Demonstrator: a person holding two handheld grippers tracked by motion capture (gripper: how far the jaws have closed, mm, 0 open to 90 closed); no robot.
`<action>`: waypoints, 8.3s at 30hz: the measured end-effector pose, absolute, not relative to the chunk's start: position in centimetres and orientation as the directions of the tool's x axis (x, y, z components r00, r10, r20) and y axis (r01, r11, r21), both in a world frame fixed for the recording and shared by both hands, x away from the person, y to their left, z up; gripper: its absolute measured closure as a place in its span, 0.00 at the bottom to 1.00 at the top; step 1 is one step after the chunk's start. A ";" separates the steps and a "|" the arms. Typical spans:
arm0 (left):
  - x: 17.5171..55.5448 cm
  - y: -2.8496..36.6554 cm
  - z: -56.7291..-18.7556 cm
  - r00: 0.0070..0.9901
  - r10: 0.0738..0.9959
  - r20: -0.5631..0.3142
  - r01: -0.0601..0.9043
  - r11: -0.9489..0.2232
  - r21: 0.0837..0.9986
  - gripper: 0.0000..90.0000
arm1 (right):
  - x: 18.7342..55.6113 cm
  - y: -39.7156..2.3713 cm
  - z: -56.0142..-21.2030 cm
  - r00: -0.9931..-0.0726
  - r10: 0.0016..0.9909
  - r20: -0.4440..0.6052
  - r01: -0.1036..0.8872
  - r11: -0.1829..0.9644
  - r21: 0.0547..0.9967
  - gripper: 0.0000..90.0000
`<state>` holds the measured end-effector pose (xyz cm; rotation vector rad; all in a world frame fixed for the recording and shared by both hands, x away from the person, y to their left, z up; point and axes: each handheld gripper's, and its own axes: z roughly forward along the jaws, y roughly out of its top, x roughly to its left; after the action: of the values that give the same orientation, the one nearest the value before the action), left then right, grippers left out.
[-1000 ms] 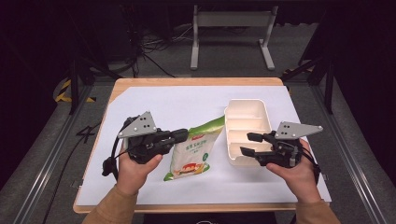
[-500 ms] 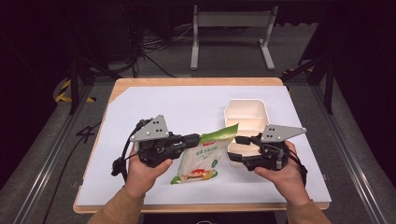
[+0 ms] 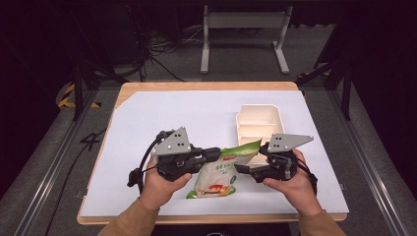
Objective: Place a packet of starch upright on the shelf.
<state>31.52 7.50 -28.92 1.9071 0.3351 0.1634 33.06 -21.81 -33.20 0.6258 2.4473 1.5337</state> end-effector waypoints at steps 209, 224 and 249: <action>36.8 19.8 -33.0 0.712 0.686 -0.150 0.394 -0.212 0.894 0.31 | 44.7 -30.5 -34.0 -0.779 0.618 0.108 0.284 0.195 0.939 0.95; 37.1 19.4 -33.3 0.713 0.684 -0.151 0.404 -0.225 0.887 0.31 | 43.5 -33.3 -35.5 -0.716 0.688 0.118 0.339 0.195 0.920 0.92; 36.5 20.5 -33.6 0.719 0.679 -0.149 0.393 -0.220 0.893 0.25 | 41.8 -33.0 -32.9 -0.656 0.754 0.048 0.318 0.219 0.922 0.37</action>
<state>36.45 20.55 -33.64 1.8443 0.8368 0.3313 41.78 -33.04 -32.87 0.9907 2.0864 1.4257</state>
